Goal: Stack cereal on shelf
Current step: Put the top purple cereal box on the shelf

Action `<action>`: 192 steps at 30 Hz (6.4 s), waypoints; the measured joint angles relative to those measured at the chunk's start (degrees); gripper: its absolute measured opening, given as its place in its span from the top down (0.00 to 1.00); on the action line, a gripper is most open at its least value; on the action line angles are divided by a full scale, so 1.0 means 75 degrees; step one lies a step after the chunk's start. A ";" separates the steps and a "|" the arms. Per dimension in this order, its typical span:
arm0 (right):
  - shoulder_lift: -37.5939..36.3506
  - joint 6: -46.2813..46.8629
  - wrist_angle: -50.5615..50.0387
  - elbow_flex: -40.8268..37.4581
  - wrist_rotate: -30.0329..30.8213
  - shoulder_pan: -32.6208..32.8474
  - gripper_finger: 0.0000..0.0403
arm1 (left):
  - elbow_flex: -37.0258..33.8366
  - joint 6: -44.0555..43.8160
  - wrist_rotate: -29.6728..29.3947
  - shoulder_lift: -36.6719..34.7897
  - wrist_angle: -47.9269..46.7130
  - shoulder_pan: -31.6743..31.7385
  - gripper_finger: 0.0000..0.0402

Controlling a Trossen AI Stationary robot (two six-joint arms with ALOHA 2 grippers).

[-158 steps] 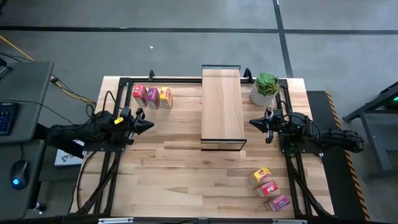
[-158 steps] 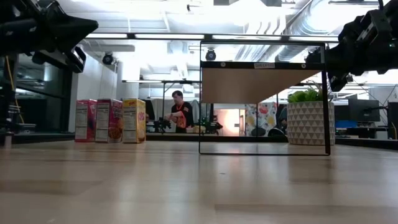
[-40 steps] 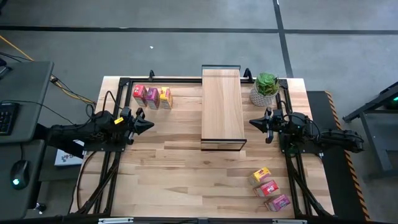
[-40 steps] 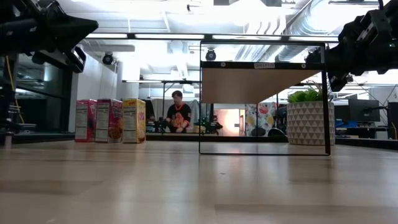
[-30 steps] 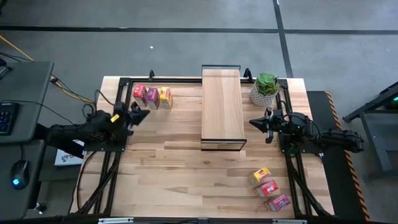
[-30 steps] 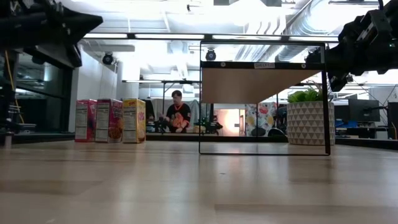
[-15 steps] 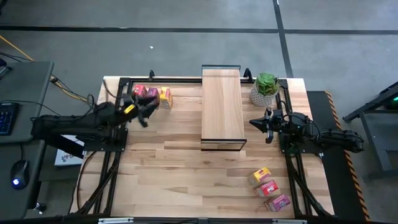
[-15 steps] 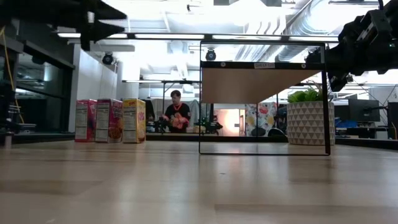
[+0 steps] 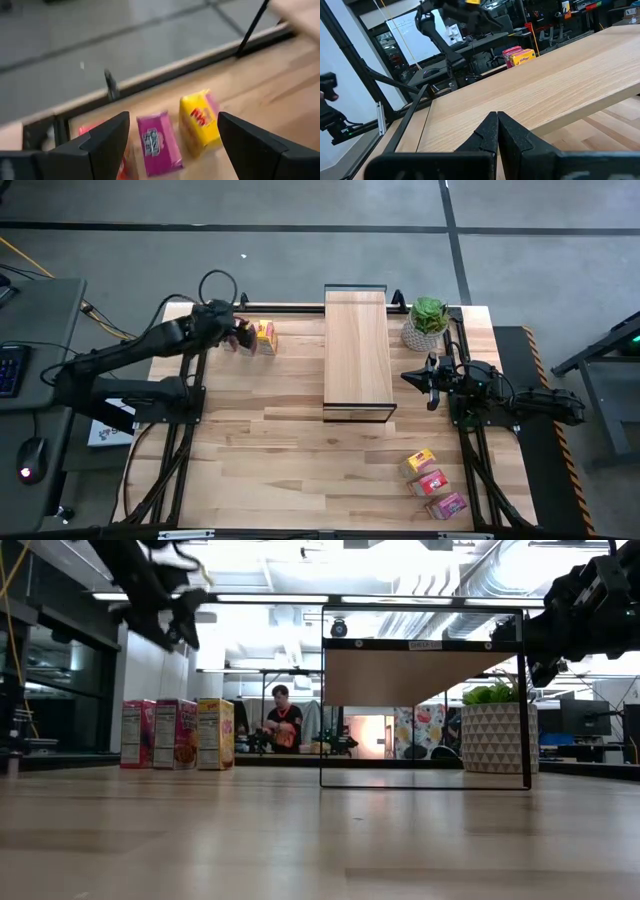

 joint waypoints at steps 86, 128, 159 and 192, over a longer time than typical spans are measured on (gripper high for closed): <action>-0.0001 0.0001 0.0002 -0.0001 0.0002 0.0000 1.00 | 0.2414 -0.0090 0.1773 0.0626 -0.0868 0.1453 0.62; 0.0002 0.0001 0.0000 0.0000 -0.0001 0.0003 1.00 | 0.9146 0.3348 0.2608 0.7898 -0.0820 -0.0072 0.63; 0.0001 0.0001 -0.0001 0.0000 -0.0001 0.0000 1.00 | 0.9114 0.3602 0.3291 0.8290 -0.0001 0.0225 0.48; 0.0001 0.0001 -0.0001 0.0000 -0.0001 0.0003 1.00 | 1.0751 0.3839 0.2553 0.7946 -0.1307 0.0243 0.57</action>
